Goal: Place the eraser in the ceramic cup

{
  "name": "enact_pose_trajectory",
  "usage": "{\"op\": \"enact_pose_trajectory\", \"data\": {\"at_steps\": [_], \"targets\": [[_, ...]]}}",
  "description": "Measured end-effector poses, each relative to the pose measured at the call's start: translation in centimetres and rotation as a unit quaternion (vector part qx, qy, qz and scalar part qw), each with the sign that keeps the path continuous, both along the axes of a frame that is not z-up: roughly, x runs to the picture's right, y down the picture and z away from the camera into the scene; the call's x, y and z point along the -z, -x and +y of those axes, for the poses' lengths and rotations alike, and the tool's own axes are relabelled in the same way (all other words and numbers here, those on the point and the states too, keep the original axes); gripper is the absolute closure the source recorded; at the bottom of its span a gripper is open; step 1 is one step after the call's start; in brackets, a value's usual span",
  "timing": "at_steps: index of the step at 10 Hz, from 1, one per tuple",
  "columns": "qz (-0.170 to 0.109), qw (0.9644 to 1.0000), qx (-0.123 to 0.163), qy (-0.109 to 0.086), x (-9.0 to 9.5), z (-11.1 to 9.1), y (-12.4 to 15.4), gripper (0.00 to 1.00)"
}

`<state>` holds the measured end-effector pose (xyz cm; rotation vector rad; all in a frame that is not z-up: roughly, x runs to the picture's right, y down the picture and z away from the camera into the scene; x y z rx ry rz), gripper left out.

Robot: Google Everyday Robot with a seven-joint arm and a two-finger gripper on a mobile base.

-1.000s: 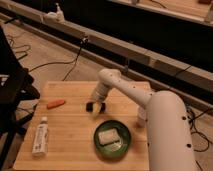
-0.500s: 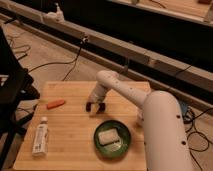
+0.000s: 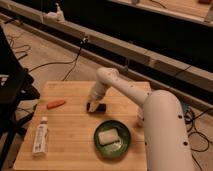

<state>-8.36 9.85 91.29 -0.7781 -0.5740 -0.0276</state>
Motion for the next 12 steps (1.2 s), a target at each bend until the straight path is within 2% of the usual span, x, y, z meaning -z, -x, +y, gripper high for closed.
{"op": "enact_pose_trajectory", "data": {"at_steps": [2,4,6,7,9,10,11,12], "targets": [[-0.006,0.9995,-0.025,-0.015,0.9,-2.9,-0.5,1.0],[-0.006,0.9974,-0.066,-0.027,1.8,-6.4,-1.8,1.0],[-0.005,0.9917,-0.124,-0.033,2.7,-10.1,-3.7,1.0],[-0.006,0.9846,-0.172,-0.032,3.3,-12.5,-4.7,1.0],[-0.01,0.9613,-0.272,-0.044,5.0,-17.9,-8.3,1.0],[-0.009,0.9545,-0.294,-0.051,5.5,-19.3,-9.5,1.0],[-0.005,0.9447,-0.322,-0.062,6.1,-20.9,-11.8,1.0],[0.001,0.9372,-0.341,-0.073,6.6,-21.8,-13.8,1.0]]}}
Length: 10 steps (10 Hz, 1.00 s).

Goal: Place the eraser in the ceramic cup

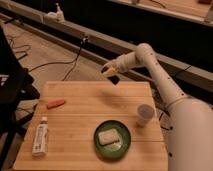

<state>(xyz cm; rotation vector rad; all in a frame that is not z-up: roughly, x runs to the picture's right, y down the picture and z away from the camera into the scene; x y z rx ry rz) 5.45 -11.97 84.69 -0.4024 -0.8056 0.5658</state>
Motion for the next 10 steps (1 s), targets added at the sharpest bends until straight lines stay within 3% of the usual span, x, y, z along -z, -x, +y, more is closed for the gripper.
{"op": "enact_pose_trajectory", "data": {"at_steps": [3,8,9,10], "targets": [[0.024,0.9988,-0.041,-0.011,1.3,-0.1,-5.6,1.0],[0.021,0.9988,-0.042,-0.011,1.5,-0.2,-5.5,1.0],[0.016,0.9983,-0.052,-0.021,2.0,-1.1,-5.4,1.0],[0.009,0.9966,-0.07,-0.043,3.4,-2.5,-6.3,1.0]]}}
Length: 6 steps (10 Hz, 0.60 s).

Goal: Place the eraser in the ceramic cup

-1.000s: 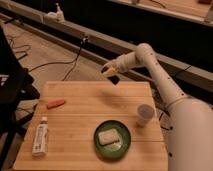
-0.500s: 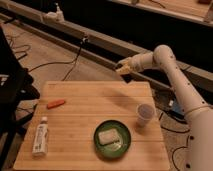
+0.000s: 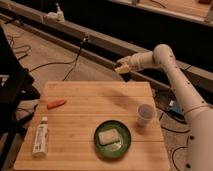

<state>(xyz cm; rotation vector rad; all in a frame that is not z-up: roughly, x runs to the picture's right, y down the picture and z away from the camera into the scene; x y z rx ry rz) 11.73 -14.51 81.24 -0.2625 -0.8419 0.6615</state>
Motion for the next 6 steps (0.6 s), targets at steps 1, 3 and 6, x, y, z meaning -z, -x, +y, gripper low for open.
{"op": "enact_pose_trajectory", "data": {"at_steps": [1,3,6], "targets": [[-0.004,0.9998,-0.012,-0.015,1.1,-0.7,-0.9,1.0],[-0.019,0.9982,-0.031,-0.047,3.8,-1.4,-2.3,1.0],[-0.02,0.9959,-0.058,-0.066,6.6,-0.1,-6.5,1.0]]}}
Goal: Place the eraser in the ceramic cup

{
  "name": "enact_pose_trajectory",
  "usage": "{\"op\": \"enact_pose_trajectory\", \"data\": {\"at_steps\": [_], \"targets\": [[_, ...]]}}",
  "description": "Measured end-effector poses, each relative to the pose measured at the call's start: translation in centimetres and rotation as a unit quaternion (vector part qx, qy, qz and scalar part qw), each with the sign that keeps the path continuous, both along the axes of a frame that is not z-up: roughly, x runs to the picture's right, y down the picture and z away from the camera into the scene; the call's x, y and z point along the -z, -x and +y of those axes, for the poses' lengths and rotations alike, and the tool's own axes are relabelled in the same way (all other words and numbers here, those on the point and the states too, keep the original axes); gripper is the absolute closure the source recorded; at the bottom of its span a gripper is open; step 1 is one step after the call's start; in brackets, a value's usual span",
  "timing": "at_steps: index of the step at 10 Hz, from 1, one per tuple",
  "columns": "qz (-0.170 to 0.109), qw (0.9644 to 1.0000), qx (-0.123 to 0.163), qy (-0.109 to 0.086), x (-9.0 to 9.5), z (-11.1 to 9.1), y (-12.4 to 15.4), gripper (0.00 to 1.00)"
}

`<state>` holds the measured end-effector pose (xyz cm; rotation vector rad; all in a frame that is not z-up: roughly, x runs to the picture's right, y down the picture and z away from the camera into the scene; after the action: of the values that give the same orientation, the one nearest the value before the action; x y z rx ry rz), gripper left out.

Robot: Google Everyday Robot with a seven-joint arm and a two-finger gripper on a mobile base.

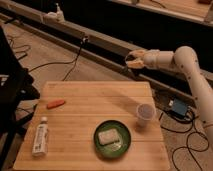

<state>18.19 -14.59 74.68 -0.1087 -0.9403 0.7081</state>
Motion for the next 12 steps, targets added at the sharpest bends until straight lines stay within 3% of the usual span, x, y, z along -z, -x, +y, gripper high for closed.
{"op": "enact_pose_trajectory", "data": {"at_steps": [4,7,12], "targets": [[0.036,0.9989,-0.028,0.01,2.8,5.0,-7.2,1.0],[0.048,0.9982,-0.025,0.028,3.9,8.1,-9.3,1.0],[0.048,0.9982,-0.024,0.028,3.9,8.1,-9.2,1.0]]}}
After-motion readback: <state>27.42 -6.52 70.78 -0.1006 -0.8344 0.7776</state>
